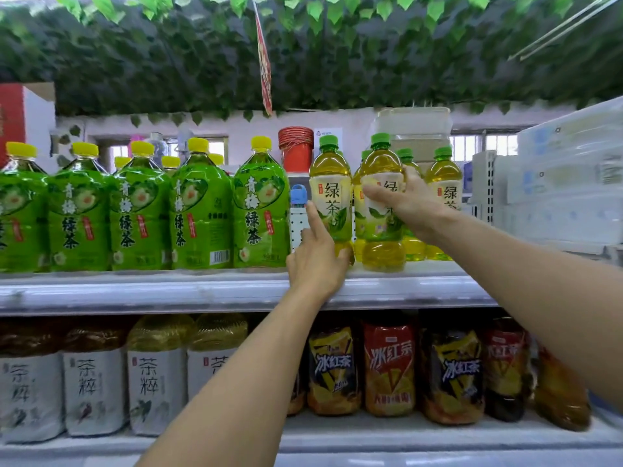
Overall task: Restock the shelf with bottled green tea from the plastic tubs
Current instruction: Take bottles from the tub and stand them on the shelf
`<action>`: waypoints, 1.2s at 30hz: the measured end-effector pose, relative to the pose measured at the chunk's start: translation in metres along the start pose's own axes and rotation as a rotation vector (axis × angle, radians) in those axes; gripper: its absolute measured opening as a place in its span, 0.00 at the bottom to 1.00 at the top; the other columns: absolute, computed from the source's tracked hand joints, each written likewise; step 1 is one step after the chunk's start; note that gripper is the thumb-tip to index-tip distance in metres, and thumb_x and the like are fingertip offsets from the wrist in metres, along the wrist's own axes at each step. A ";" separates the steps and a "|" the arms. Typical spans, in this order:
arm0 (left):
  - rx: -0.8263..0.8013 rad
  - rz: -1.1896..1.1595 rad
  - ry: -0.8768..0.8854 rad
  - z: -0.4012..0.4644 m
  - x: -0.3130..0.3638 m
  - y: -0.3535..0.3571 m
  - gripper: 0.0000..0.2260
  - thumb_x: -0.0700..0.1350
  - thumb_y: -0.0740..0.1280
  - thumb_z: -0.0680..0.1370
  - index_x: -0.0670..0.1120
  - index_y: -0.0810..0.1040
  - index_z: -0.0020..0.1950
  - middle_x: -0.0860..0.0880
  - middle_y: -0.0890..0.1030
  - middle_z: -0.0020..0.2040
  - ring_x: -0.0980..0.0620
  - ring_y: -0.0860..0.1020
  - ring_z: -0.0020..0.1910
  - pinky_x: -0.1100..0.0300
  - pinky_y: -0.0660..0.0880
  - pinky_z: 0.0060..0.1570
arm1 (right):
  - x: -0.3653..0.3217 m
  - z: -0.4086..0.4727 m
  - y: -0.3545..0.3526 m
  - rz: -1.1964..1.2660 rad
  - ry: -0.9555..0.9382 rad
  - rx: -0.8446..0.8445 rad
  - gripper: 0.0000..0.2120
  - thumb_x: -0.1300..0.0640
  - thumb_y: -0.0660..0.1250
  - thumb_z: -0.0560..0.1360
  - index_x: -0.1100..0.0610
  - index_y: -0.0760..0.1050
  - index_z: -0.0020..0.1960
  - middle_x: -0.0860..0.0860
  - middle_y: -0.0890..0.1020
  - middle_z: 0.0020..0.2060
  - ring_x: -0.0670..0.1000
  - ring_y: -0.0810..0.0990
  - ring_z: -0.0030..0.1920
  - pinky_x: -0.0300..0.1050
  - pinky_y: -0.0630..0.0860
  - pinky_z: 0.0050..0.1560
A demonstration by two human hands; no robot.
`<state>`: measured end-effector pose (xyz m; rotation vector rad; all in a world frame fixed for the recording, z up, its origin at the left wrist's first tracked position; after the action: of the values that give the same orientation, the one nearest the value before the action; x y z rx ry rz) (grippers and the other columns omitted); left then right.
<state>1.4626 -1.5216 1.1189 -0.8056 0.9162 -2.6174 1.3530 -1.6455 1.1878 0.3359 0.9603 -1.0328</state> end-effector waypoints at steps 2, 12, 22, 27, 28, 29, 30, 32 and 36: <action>-0.005 0.012 0.004 0.001 0.000 0.000 0.44 0.54 0.63 0.82 0.48 0.30 0.80 0.42 0.65 0.77 0.39 0.75 0.66 0.45 0.70 0.59 | 0.014 -0.011 0.005 -0.097 0.043 -0.057 0.37 0.50 0.79 0.67 0.56 0.63 0.68 0.55 0.79 0.55 0.56 0.79 0.57 0.58 0.78 0.60; -0.002 0.019 -0.024 0.006 0.001 0.001 0.44 0.51 0.65 0.82 0.47 0.31 0.80 0.41 0.65 0.76 0.38 0.74 0.68 0.44 0.71 0.58 | 0.043 -0.024 0.010 -0.369 0.055 -0.039 0.33 0.51 0.78 0.70 0.59 0.64 0.67 0.54 0.77 0.61 0.54 0.75 0.62 0.51 0.72 0.65; -0.116 -0.128 -0.037 0.009 -0.002 -0.003 0.46 0.42 0.69 0.77 0.49 0.35 0.81 0.43 0.70 0.74 0.40 0.75 0.66 0.42 0.74 0.64 | 0.037 -0.034 0.013 -0.494 0.087 -0.128 0.38 0.52 0.72 0.76 0.63 0.54 0.76 0.57 0.73 0.68 0.58 0.72 0.68 0.49 0.70 0.65; -0.101 -0.234 -0.025 -0.017 0.002 -0.022 0.38 0.39 0.67 0.79 0.48 0.47 0.82 0.47 0.65 0.78 0.45 0.65 0.75 0.50 0.64 0.73 | 0.032 -0.055 0.001 -0.621 -0.049 -0.101 0.35 0.50 0.68 0.78 0.61 0.55 0.77 0.59 0.69 0.71 0.59 0.69 0.70 0.56 0.68 0.69; -0.070 -0.196 -0.003 -0.027 0.004 -0.027 0.36 0.40 0.66 0.80 0.46 0.49 0.82 0.46 0.64 0.79 0.46 0.63 0.77 0.52 0.62 0.73 | 0.029 -0.061 -0.001 -0.653 -0.102 -0.074 0.35 0.49 0.67 0.78 0.60 0.55 0.77 0.59 0.68 0.72 0.59 0.68 0.71 0.57 0.68 0.69; -0.024 -0.156 0.028 -0.037 0.007 -0.033 0.35 0.41 0.67 0.81 0.45 0.50 0.82 0.45 0.63 0.79 0.46 0.62 0.77 0.53 0.60 0.74 | 0.024 -0.070 -0.001 -0.687 -0.156 -0.050 0.34 0.49 0.67 0.78 0.59 0.56 0.77 0.58 0.68 0.72 0.59 0.67 0.71 0.58 0.68 0.68; 0.018 -0.120 0.053 -0.047 0.009 -0.038 0.34 0.44 0.67 0.81 0.44 0.51 0.82 0.45 0.63 0.79 0.47 0.61 0.77 0.54 0.59 0.74 | 0.020 -0.079 -0.002 -0.716 -0.203 -0.029 0.33 0.48 0.66 0.78 0.58 0.56 0.77 0.58 0.68 0.71 0.59 0.67 0.71 0.58 0.69 0.67; 0.086 -0.070 0.084 -0.070 0.008 -0.047 0.33 0.49 0.66 0.81 0.45 0.53 0.82 0.45 0.63 0.79 0.47 0.60 0.77 0.53 0.58 0.74 | 0.013 -0.100 -0.001 -0.753 -0.284 -0.006 0.32 0.46 0.65 0.79 0.56 0.58 0.77 0.57 0.68 0.71 0.59 0.67 0.70 0.57 0.69 0.64; 0.232 0.103 0.124 -0.126 -0.004 -0.065 0.32 0.59 0.62 0.81 0.46 0.59 0.80 0.46 0.67 0.76 0.47 0.63 0.75 0.51 0.59 0.74 | 0.003 -0.149 0.008 -0.764 -0.439 0.005 0.30 0.44 0.63 0.79 0.56 0.62 0.76 0.56 0.71 0.69 0.58 0.69 0.68 0.55 0.68 0.64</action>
<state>1.3897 -1.4072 1.0763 -0.5292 0.6474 -2.6423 1.2840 -1.5470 1.0991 -0.2831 0.6821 -1.7133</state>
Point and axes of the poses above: each hand's wrist, its own z-axis towards the middle knuckle, its own y-axis out of the palm, x = y × z, the point moved 8 cm from there along z, towards the middle knuckle
